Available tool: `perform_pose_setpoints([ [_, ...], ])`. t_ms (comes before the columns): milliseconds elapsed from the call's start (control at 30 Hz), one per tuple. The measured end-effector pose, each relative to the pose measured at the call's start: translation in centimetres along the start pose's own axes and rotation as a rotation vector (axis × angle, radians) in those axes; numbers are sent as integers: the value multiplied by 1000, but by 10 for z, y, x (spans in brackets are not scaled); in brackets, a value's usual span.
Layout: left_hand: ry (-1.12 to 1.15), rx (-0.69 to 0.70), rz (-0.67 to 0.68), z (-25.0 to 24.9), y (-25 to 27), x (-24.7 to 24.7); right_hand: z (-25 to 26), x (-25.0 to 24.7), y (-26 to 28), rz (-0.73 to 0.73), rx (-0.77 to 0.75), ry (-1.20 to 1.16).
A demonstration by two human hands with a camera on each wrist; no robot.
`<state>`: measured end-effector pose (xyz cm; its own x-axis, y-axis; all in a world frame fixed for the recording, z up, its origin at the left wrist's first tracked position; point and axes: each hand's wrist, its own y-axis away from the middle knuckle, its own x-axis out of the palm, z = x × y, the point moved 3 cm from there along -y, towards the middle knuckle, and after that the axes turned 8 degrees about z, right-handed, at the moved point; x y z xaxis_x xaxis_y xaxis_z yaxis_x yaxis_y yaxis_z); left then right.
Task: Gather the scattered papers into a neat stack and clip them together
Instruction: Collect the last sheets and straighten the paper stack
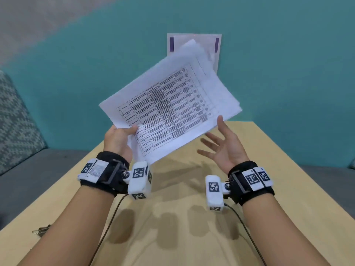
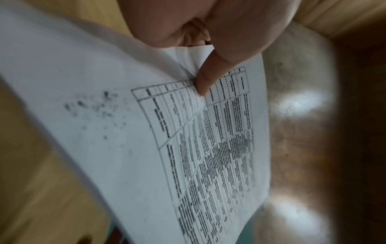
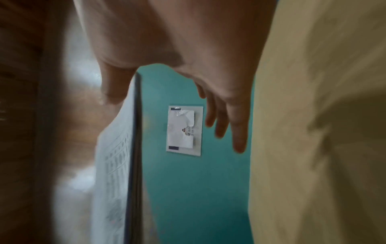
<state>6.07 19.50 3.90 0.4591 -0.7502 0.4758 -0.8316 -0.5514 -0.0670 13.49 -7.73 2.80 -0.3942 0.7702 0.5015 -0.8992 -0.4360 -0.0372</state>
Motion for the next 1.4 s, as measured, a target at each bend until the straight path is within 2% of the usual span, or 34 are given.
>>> perform_pose_setpoints([
  [67, 25, -43, 10, 3, 4, 7, -2, 21, 3, 116, -21, -107],
  [100, 24, -59, 32, 4, 7, 12, -2, 28, 2, 104, -58, -122],
  [233, -44, -38, 193, 7, 15, 23, 1, 29, 0, -211, -171, -147],
  [333, -107, -24, 300, -1, 21, 28, 9, 16, 0, -272, -187, -115],
  [400, -91, -8, 314, -11, 22, 26, 17, 5, 0, -294, -203, -74],
  [500, 1, -14, 258, -25, 15, 10, 30, -11, 2, -258, -248, 6],
  [567, -89, 14, 261, -31, 12, 2, 37, -16, 6, -198, -277, 107],
  [667, -253, -21, 373, -25, 15, 9, 42, -8, 12, -77, -299, 342],
  [767, -434, -25, 453, -13, 22, 24, 42, 4, 14, -33, -299, 556],
  [867, -477, 68, 406, -8, 23, 32, 41, 13, 13, -50, -312, 659],
  [933, -438, 112, 384, -7, 25, 35, 39, 20, 13, -91, -328, 645],
  [1100, -406, 116, 345, 7, 29, 37, 39, 40, 19, -147, -433, 514],
  [1267, -390, 114, 347, 8, 31, 40, 53, 43, 17, -186, -405, 373],
  [1400, -386, 100, 345, 8, 35, 41, 60, 37, 15, -235, -427, 410],
])
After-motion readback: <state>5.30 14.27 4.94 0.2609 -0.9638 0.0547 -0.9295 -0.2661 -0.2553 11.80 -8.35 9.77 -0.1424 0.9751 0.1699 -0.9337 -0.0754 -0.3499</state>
